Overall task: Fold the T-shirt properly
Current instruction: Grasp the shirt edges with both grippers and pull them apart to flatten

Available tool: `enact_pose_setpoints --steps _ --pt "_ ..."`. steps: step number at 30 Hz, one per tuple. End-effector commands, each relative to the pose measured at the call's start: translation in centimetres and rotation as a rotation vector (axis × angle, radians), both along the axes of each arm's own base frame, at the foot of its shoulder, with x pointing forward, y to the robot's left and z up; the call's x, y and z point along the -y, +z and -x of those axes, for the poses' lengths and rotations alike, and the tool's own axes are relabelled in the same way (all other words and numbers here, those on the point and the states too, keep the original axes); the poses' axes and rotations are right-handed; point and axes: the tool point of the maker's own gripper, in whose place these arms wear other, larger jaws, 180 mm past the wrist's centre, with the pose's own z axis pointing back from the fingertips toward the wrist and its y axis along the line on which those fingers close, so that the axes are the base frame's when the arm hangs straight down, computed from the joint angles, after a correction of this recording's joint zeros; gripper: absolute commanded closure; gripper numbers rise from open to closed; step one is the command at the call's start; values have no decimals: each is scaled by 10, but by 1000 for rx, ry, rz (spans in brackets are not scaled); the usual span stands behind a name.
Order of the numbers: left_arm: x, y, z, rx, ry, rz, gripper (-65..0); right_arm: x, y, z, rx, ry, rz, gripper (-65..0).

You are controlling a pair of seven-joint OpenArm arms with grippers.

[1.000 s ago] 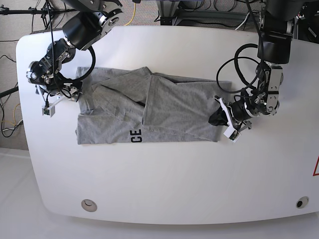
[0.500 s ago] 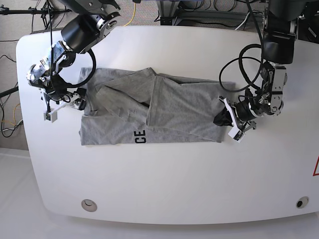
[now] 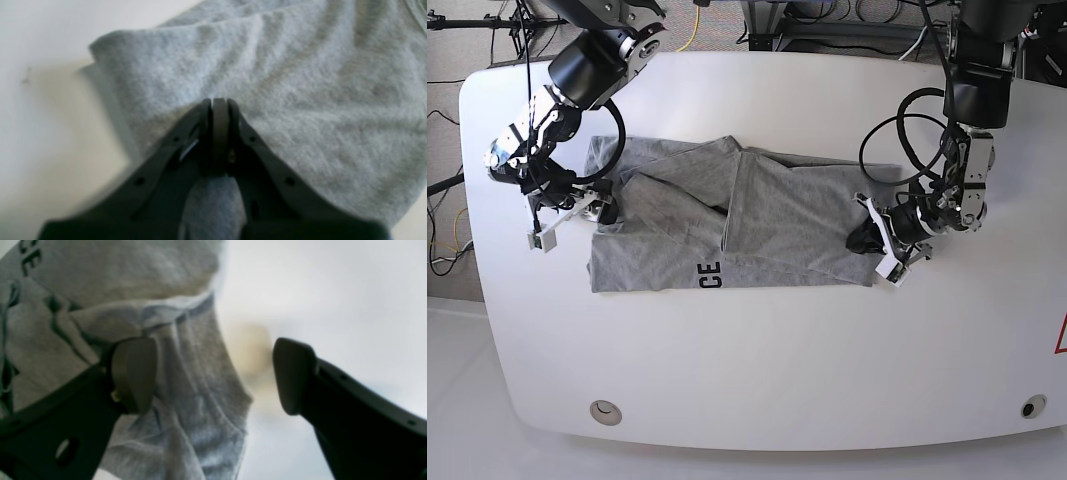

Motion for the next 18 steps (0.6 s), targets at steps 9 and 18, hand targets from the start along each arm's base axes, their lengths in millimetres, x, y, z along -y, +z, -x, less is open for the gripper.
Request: enact_pose_setpoints --steps 9,18 --pt "5 14 -11 42 -3 18 0 -7 0 5 -46 32 -37 -513" --pt "6 7 -3 22 -4 19 0 -29 4 -1 -38 111 -68 -513"
